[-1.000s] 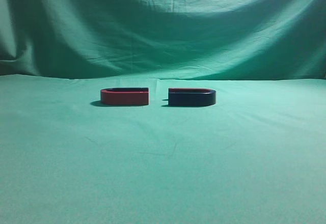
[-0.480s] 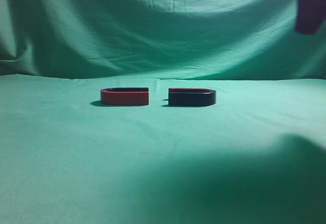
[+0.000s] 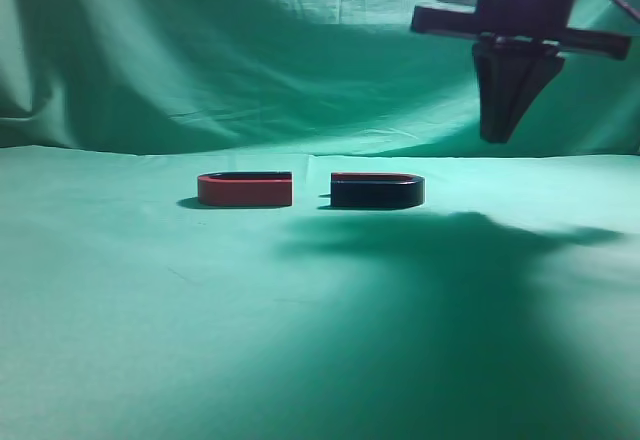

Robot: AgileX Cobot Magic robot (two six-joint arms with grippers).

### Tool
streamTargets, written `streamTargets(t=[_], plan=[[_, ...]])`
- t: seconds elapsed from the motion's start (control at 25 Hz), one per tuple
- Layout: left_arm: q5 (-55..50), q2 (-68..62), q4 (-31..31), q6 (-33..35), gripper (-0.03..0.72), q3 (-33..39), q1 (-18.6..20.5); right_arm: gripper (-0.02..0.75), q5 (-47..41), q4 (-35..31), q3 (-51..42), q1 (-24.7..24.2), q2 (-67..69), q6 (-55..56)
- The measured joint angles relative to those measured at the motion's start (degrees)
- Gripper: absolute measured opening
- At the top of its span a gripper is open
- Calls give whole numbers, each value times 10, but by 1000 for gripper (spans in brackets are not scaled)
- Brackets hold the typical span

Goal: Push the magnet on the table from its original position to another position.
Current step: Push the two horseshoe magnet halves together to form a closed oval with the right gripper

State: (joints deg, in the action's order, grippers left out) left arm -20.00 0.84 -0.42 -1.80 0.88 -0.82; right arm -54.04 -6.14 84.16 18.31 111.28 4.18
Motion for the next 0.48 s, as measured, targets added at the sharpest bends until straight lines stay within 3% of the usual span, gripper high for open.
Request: streamTargets(t=[0.48], plan=[[0,0,0,0,372,0,0,0,-13,-5,100,24,117,0]])
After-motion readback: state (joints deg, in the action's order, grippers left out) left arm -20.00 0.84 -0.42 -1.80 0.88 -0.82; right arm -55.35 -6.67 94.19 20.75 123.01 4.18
